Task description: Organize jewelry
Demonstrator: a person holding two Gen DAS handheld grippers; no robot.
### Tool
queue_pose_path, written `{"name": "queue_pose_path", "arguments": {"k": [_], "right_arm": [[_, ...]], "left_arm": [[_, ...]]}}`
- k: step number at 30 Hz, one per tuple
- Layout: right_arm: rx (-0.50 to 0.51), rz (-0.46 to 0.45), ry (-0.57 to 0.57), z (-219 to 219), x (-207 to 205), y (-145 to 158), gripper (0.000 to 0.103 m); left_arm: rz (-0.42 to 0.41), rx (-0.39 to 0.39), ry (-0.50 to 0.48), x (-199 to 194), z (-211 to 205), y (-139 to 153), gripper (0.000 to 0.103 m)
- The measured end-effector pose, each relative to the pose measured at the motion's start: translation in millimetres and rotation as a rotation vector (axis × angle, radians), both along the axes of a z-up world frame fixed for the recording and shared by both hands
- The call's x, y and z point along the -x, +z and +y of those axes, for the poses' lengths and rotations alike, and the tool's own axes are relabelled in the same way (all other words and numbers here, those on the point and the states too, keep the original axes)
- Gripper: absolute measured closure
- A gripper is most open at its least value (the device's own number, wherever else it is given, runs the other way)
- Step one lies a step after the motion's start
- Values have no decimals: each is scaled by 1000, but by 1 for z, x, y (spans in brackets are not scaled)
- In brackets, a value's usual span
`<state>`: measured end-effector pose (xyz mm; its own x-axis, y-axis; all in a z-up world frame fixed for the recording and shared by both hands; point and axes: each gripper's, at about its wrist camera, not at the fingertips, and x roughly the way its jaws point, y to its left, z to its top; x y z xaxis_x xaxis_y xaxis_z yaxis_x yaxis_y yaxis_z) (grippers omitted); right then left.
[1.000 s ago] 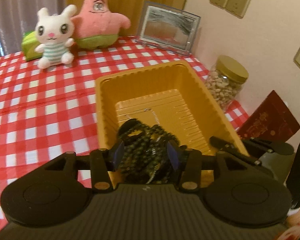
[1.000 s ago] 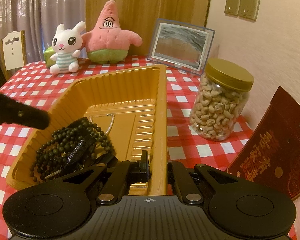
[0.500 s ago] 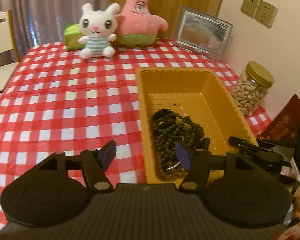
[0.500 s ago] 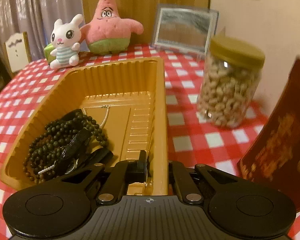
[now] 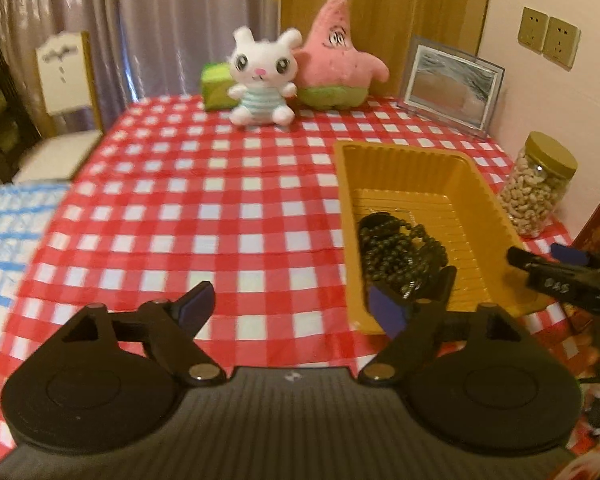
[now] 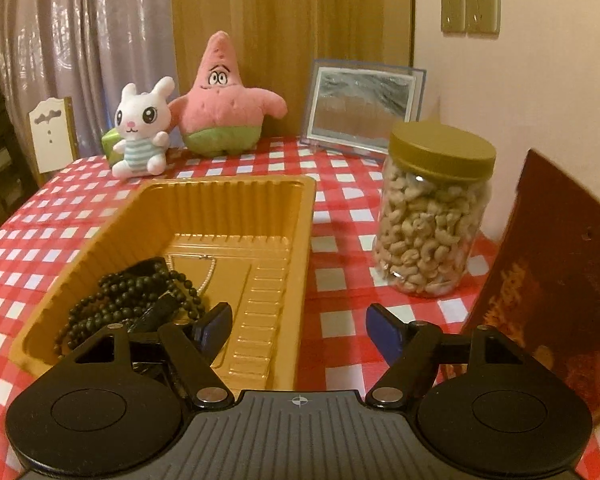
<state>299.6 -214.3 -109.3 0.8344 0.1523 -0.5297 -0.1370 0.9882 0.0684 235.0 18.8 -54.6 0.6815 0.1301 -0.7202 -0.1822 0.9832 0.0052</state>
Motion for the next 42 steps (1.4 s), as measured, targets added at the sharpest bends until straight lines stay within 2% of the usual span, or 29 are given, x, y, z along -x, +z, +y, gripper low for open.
{"name": "queue_pose_path", "arguments": {"k": [3,7,12,21,30,35,42], "right_arm": [[-24,2,16,2,16,10,29],[-89,31,42,5,34,27,29],[-134,61,45,19,63,44,29],[-123,101,35,72,151,56,29],[-118,146,28,118,235,58,29],[-131,173,38,130,263,63,29],[-103,193,73,143,281,65,29]], "left_arm": [[-14,-34,-2,12,-1,4,16],[-20,-1,-1,25,6,14,16],[-28,3,-6,49,17,25,16],[-7,32,-51,120,41,34,17],[31,62,-115,192,53,30,17],[35,71,-135,219,55,33,17],[27,84,-138,238,56,35,17]]}}
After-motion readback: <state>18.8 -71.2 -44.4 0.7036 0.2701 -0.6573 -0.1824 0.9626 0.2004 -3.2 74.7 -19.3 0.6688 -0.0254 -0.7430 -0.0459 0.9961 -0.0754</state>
